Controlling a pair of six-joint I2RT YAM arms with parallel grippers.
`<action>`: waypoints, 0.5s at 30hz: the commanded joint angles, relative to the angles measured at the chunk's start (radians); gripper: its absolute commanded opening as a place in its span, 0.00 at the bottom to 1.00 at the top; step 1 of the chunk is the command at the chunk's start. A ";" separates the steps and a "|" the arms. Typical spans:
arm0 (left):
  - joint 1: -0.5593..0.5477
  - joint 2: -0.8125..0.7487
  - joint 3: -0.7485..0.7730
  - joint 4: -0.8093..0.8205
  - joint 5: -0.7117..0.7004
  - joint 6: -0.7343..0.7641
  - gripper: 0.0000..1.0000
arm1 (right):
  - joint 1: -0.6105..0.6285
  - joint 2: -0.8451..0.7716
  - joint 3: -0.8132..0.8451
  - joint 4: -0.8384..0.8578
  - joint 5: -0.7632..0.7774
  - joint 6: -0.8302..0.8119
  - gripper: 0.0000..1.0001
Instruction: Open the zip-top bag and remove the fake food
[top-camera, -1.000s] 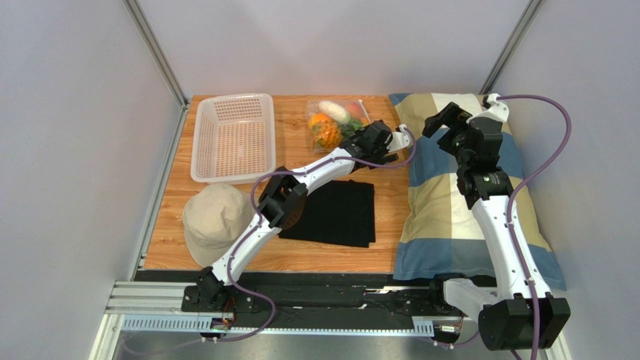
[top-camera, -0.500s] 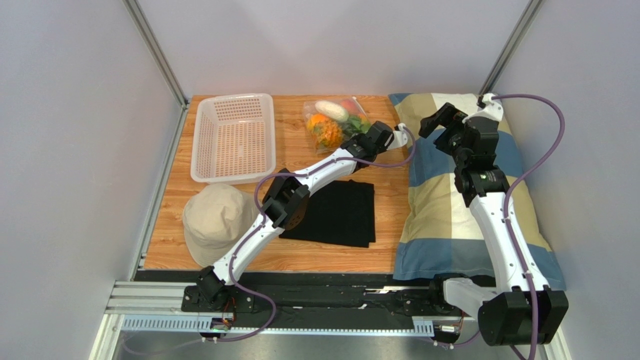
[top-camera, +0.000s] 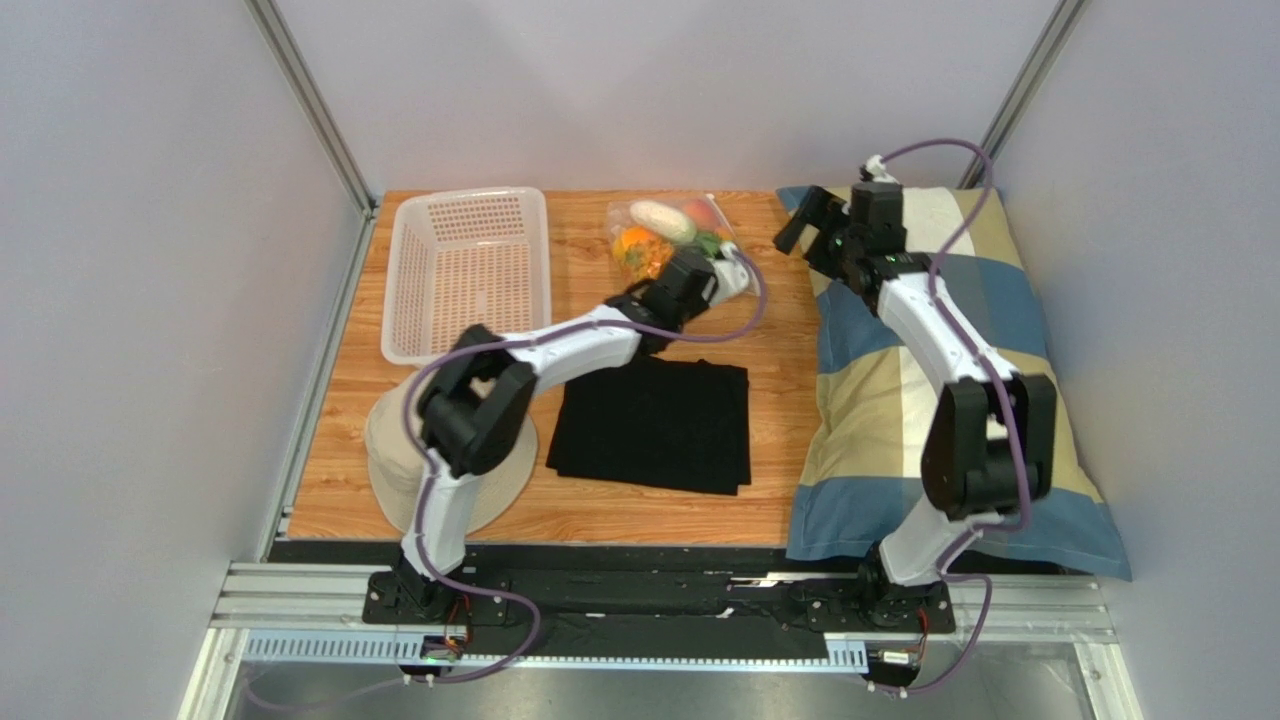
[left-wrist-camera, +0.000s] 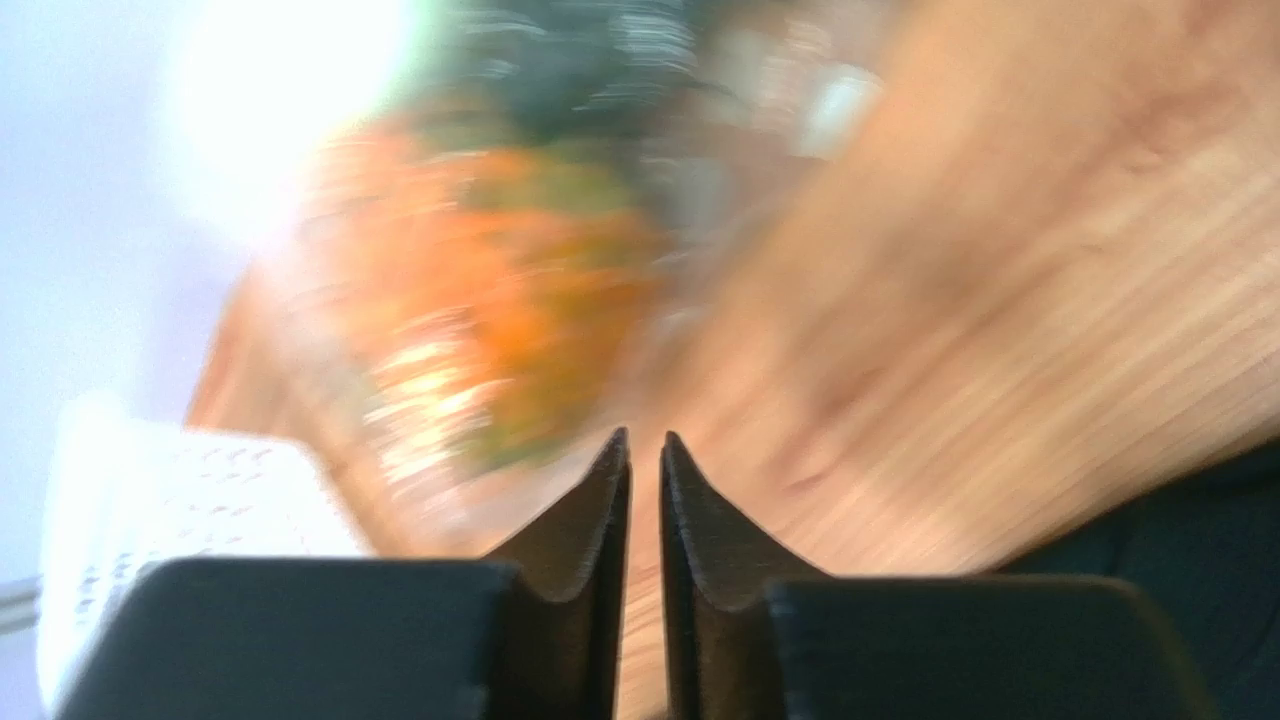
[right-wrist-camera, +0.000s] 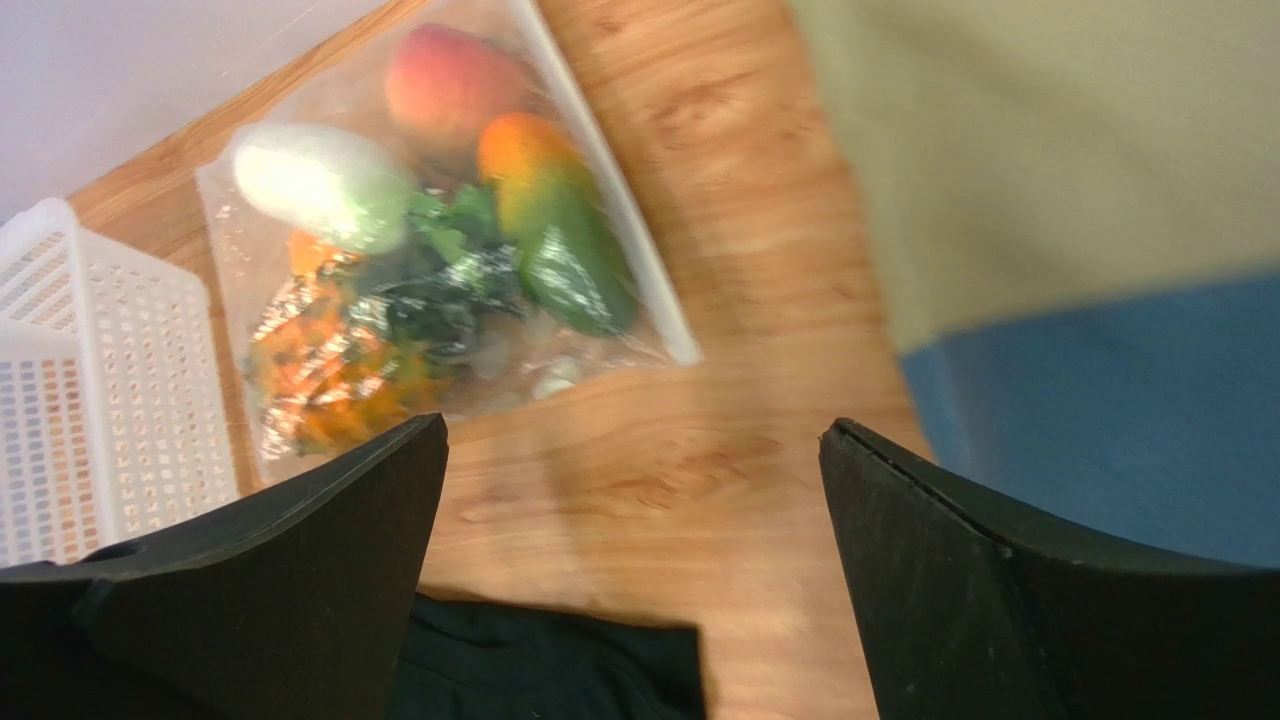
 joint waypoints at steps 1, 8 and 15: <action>0.105 -0.273 -0.128 0.185 0.171 -0.186 0.31 | 0.039 0.237 0.298 0.011 -0.092 0.059 1.00; 0.168 -0.353 -0.228 0.232 0.253 -0.221 0.39 | 0.081 0.659 0.783 -0.160 -0.122 0.070 1.00; 0.168 -0.402 -0.286 0.271 0.310 -0.282 0.42 | 0.082 0.727 0.861 -0.195 -0.065 0.004 1.00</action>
